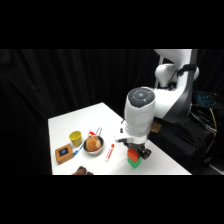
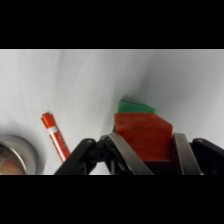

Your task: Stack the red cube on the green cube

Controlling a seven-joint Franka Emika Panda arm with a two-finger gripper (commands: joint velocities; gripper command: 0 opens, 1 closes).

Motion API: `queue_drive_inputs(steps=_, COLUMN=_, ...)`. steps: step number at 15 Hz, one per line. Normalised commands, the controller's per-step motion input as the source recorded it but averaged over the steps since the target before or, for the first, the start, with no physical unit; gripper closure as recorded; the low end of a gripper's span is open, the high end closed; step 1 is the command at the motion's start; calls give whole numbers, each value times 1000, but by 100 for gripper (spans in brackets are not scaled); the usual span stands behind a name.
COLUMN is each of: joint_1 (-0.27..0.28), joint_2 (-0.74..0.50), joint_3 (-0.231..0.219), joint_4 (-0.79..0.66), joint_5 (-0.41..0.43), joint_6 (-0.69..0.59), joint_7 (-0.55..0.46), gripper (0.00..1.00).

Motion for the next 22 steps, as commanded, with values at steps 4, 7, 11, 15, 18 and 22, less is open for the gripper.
queue_drive_inputs(steps=4, joint_1=-2, joint_2=-139, joint_3=29, joint_4=-199, joint_5=76, joint_6=190, joint_7=55, gripper=72)
queue_drive_inputs(steps=7, joint_1=-18, joint_2=-149, joint_3=47, joint_4=-188, joint_5=112, joint_6=207, joint_7=20, gripper=72)
queue_drive_inputs(steps=11, joint_1=-36, joint_2=-158, joint_3=68, joint_4=-183, joint_5=143, joint_6=237, joint_7=-23, gripper=72)
queue_drive_inputs(steps=15, joint_1=-32, joint_2=-169, joint_3=55, joint_4=-177, joint_5=112, joint_6=205, joint_7=-36, gripper=72)
queue_drive_inputs(steps=18, joint_1=-21, joint_2=-168, joint_3=32, joint_4=-160, joint_5=70, joint_6=147, joint_7=-36, gripper=72)
queue_drive_inputs(steps=22, joint_1=-11, joint_2=-186, joint_3=11, joint_4=-159, joint_5=39, joint_6=103, joint_7=-20, gripper=14)
